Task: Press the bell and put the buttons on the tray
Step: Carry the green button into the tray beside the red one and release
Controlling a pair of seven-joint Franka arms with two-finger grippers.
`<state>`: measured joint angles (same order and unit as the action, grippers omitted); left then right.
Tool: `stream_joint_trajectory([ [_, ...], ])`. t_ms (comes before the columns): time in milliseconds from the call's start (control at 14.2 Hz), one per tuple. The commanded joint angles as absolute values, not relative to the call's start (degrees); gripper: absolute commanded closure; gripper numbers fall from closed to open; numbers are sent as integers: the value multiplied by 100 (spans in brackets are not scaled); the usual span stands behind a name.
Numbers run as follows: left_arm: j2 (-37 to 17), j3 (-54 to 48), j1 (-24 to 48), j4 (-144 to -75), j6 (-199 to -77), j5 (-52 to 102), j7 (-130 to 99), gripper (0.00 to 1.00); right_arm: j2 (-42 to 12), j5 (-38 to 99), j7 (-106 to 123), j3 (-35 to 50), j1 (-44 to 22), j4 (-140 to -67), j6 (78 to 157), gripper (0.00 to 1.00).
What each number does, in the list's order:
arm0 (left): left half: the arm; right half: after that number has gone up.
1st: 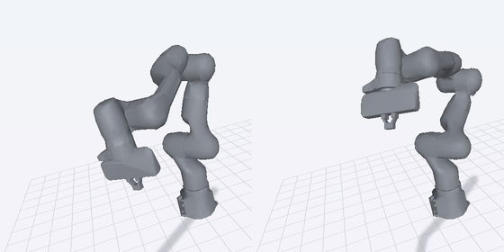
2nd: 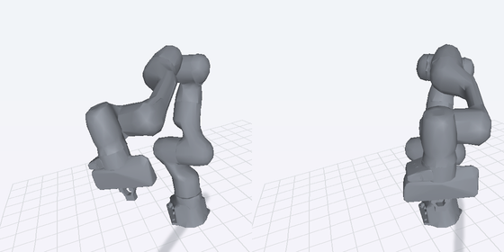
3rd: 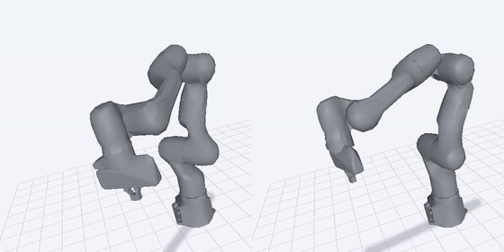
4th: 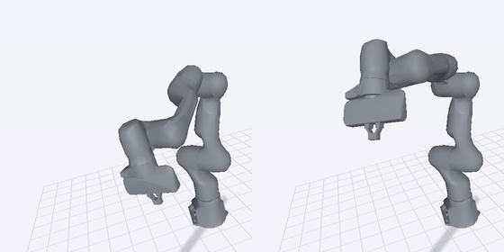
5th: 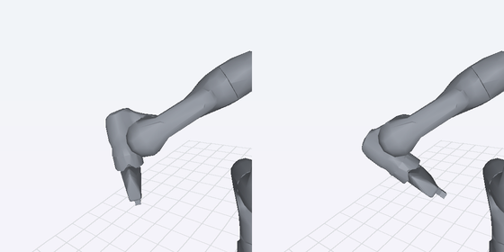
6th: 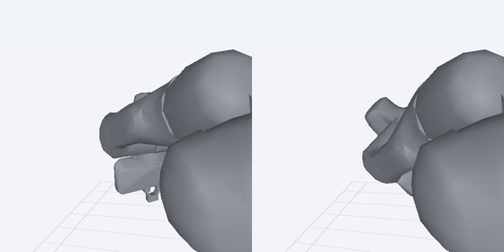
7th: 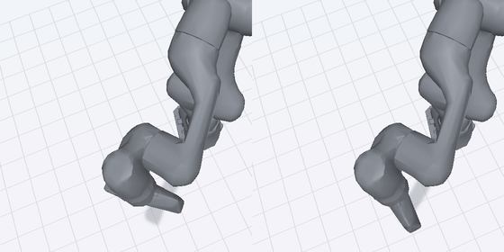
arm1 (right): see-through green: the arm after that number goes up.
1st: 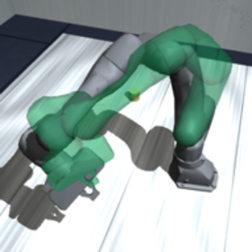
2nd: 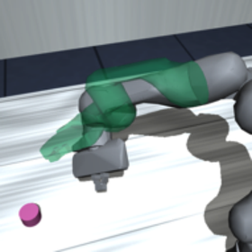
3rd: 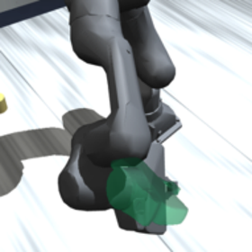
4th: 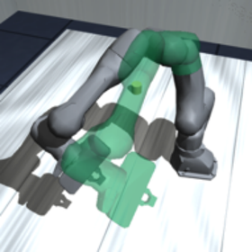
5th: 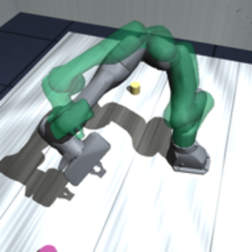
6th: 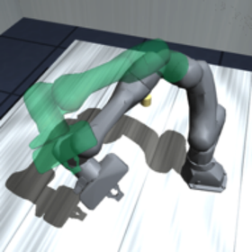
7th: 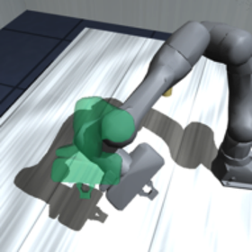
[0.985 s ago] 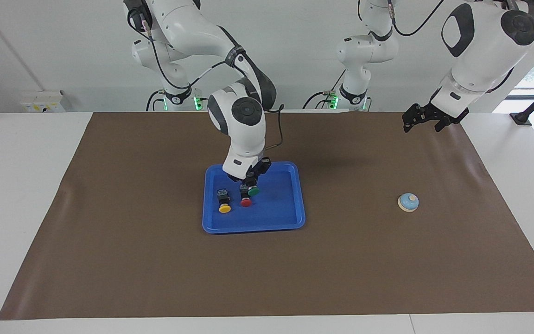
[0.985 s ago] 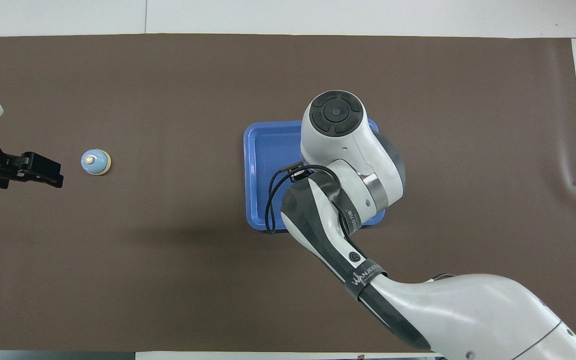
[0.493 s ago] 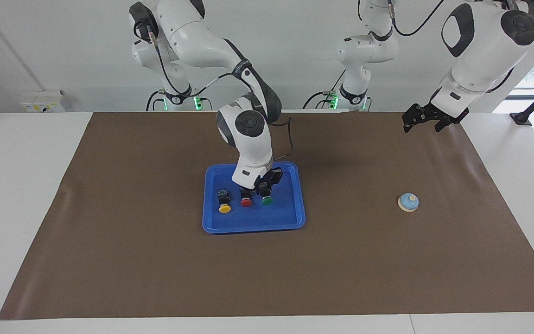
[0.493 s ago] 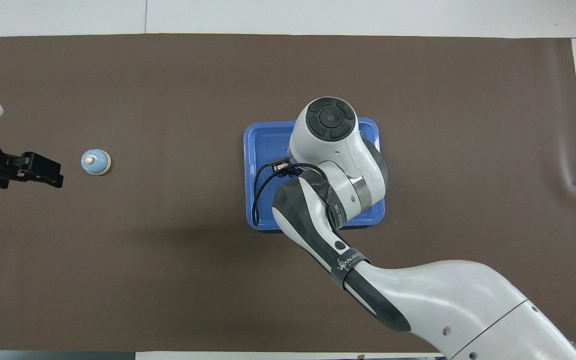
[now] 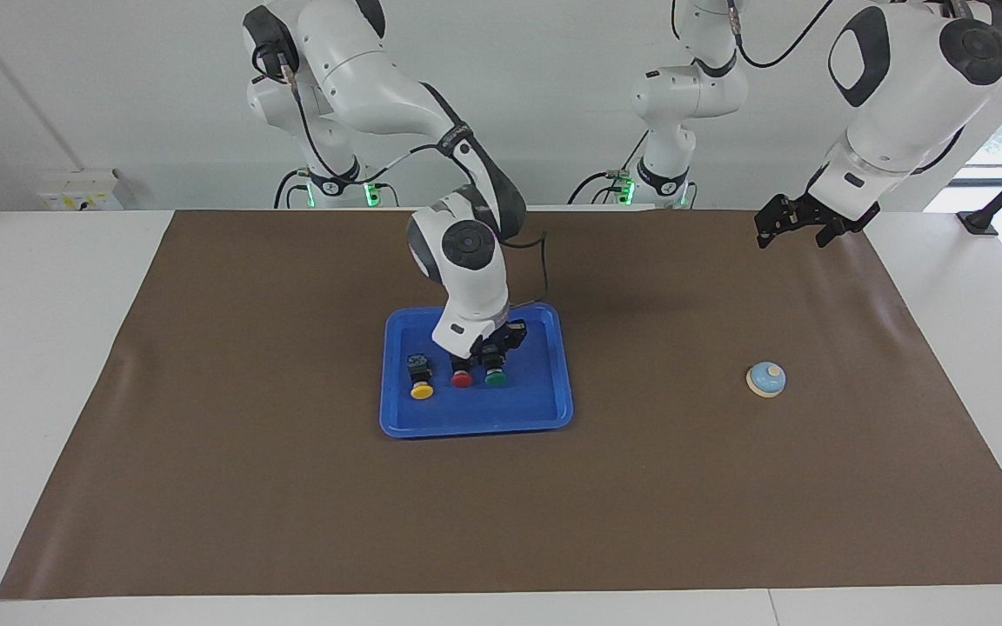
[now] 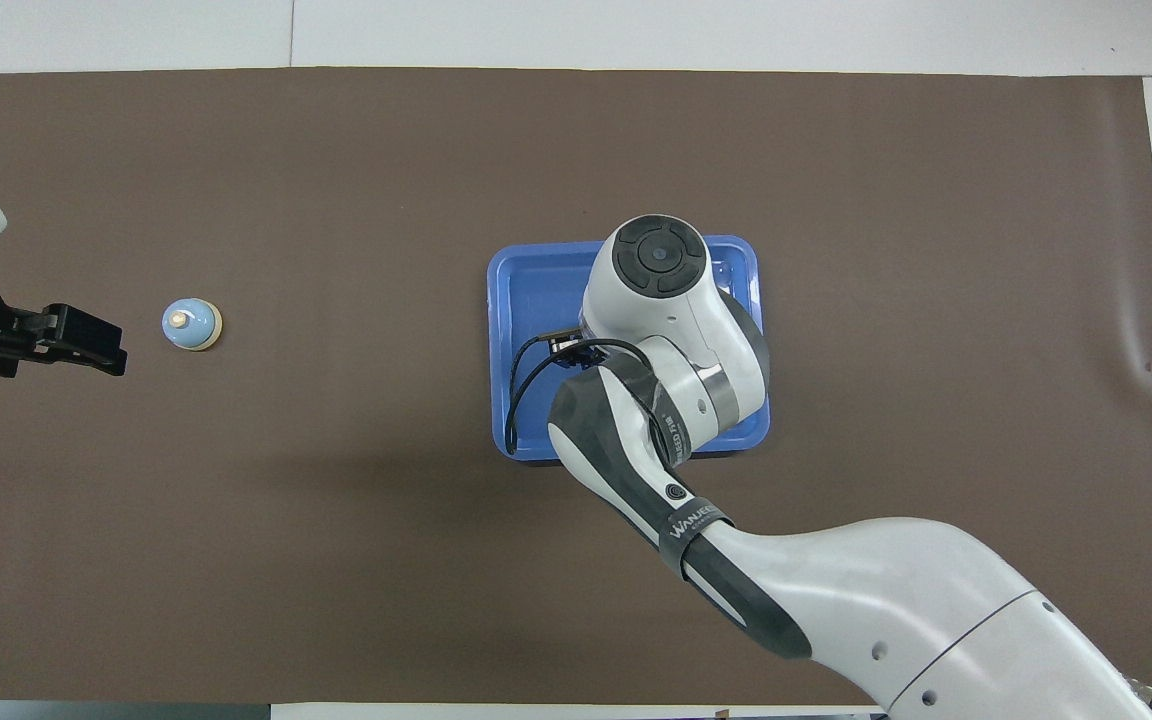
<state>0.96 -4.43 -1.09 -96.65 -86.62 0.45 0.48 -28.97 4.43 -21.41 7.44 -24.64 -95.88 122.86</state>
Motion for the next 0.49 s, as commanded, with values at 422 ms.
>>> stream_joint_trajectory([
  [422,141,-431,-114,-9642,-8631,44,0,0,-2848,624,-2575,738,-2593,-9756,12489,100],
])
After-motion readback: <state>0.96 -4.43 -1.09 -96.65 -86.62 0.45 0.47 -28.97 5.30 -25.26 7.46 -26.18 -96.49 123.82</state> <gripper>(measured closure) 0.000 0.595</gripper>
